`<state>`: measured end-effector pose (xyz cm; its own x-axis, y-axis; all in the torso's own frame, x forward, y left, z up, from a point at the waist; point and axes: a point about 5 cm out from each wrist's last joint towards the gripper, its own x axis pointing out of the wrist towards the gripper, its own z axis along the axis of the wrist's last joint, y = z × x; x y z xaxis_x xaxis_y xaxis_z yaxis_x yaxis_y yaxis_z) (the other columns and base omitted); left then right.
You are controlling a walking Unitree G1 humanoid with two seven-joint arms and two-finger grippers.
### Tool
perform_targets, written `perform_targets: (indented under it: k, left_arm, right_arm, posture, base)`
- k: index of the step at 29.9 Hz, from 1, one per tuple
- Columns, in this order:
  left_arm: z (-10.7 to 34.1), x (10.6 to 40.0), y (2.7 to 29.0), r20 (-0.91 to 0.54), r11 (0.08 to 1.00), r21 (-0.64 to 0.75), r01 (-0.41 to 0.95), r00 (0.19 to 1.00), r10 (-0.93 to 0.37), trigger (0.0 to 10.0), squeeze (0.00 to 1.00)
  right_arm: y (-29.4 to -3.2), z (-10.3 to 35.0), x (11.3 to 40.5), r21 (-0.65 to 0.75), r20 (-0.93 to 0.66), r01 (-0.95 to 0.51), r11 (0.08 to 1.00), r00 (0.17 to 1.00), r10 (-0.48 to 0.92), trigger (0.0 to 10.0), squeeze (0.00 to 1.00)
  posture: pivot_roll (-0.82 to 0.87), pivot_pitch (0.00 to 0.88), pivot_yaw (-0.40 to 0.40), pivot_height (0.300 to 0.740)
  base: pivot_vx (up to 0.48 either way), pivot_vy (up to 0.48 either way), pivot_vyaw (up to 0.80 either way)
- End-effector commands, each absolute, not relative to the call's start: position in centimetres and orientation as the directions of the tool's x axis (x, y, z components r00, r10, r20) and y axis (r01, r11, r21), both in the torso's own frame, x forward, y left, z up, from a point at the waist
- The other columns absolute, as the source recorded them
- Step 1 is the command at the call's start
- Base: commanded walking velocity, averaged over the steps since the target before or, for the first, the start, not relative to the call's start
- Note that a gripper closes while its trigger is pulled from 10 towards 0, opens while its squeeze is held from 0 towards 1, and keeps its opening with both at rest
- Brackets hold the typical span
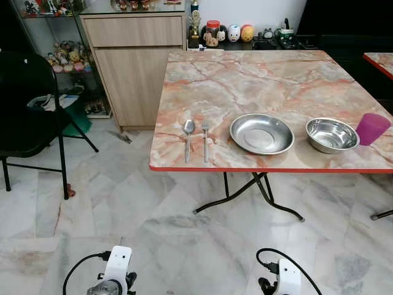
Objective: Setting the table
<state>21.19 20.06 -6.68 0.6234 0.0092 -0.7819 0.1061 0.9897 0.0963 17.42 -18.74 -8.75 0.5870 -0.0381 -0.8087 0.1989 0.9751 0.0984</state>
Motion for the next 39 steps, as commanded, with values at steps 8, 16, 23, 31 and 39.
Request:
perform_targets:
  k: [8, 16, 23, 31, 39]
  left_arm:
    - [-6.81, 20.95, 20.16, -0.790, 0.986, 0.117, 0.121, 0.613, 0.018, 10.0, 0.00]
    - [-6.69, 21.13, 20.22, -0.782, 0.987, 0.116, 0.113, 0.623, 0.021, 10.0, 0.00]
    - [-6.47, 21.47, 20.22, -0.772, 0.988, 0.111, 0.108, 0.636, 0.018, 10.0, 0.00]
    - [-6.35, 21.67, 20.17, -0.765, 0.984, 0.129, 0.123, 0.643, 0.019, 10.0, 0.00]
    - [-6.43, 21.58, 20.08, -0.768, 0.985, 0.120, 0.122, 0.640, 0.015, 10.0, 0.00]
  right_arm:
    - [-18.74, -8.79, 17.34, 0.095, -0.811, 0.195, 0.976, 0.583, -0.038, 10.0, 0.00]
    - [-18.71, -8.84, 17.25, 0.094, -0.814, 0.193, 0.977, 0.580, -0.036, 10.0, 0.00]
    - [-18.75, -8.87, 17.18, 0.094, -0.814, 0.193, 0.977, 0.579, -0.036, 10.0, 0.00]
    - [-18.70, -8.87, 17.17, 0.095, -0.815, 0.192, 0.977, 0.579, -0.034, 10.0, 0.00]
    - [-18.68, -8.90, 17.13, 0.094, -0.816, 0.189, 0.977, 0.577, -0.033, 10.0, 0.00]
  posture:
    - [0.07, 0.000, -0.027, 0.740]
    - [0.07, 0.000, -0.027, 0.740]
    - [0.07, 0.000, -0.027, 0.740]
    - [0.07, 0.000, -0.028, 0.740]
    - [0.07, 0.000, -0.028, 0.740]
  base:
    - [0.000, -0.450, 0.00]
    - [0.000, -0.330, 0.00]
    - [0.000, 0.000, 0.00]
    - [0.000, 0.000, 0.00]
    - [0.000, -0.480, 0.00]
